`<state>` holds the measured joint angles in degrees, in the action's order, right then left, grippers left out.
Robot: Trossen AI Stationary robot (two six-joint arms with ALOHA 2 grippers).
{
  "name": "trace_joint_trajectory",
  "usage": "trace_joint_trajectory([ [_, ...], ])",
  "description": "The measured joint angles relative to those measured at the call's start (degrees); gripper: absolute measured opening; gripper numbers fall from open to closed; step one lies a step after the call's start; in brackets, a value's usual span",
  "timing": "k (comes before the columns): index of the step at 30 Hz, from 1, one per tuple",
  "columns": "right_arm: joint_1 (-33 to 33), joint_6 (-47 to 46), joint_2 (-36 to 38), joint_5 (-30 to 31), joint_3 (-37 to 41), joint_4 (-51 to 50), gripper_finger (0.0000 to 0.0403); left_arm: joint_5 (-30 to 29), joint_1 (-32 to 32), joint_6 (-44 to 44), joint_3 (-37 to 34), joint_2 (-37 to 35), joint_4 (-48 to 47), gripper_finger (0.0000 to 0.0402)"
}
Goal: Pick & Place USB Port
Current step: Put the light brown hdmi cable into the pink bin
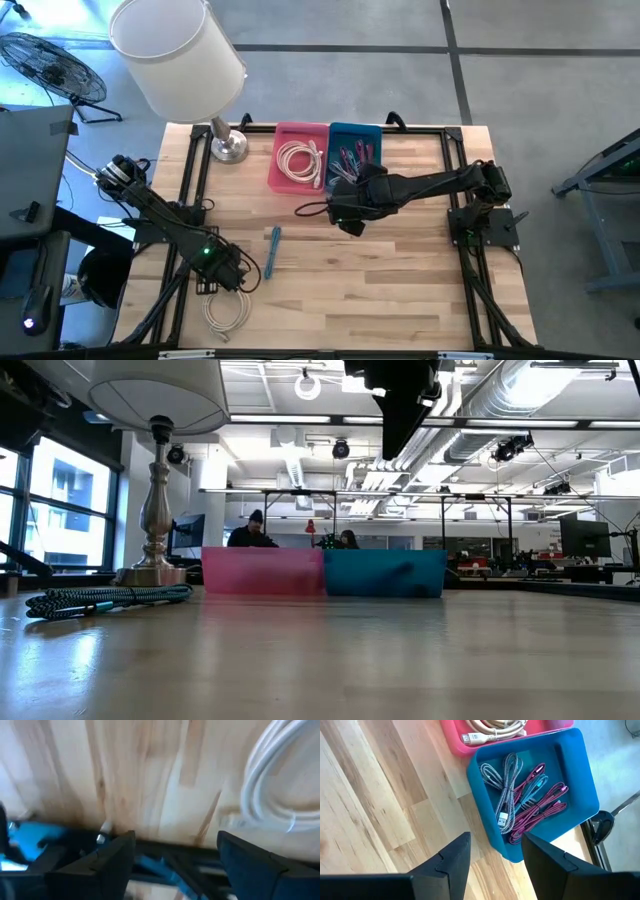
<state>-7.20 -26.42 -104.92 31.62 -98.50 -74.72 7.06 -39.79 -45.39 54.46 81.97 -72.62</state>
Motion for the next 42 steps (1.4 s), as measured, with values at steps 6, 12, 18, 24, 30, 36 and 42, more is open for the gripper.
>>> trace_joint_trajectory([
  [6, 0.0, -0.5, 0.0, 0.0, 0.0, 0.0, 0.0167, 2.3, 0.0, -2.7, 0.0, 0.0, 12.3, 0.0287],
  [12, -0.2, -0.6, 0.0, -0.1, 0.0, 0.0, 0.0166, -0.1, -2.9, -1.4, 0.1, 0.7, 20.8, 0.0287],
  [18, -1.2, -0.6, 0.0, -0.1, 0.0, 0.5, 0.0165, -0.2, -4.3, -1.1, 0.1, 4.7, 17.7, 0.0287],
  [24, -2.4, -0.6, 0.0, -0.1, 0.0, 0.9, 0.0165, -0.2, -4.1, 5.4, 0.0, 10.0, 19.2, 0.0287],
  [30, -4.1, -0.6, 0.0, -0.1, 0.0, 0.9, 0.0165, -1.4, -4.1, 10.5, 0.1, 15.7, 18.8, 0.0257],
  [36, -6.3, -0.1, 0.0, -0.1, 0.0, -0.3, 0.0165, -2.3, -4.1, 11.5, 0.6, 16.9, 17.1, 0.0036],
  [42, -9.4, -2.1, 0.0, -0.2, 0.0, -3.4, 0.0165, -9.8, -4.1, 12.2, 9.3, 15.9, 1.0, 0.0029],
])
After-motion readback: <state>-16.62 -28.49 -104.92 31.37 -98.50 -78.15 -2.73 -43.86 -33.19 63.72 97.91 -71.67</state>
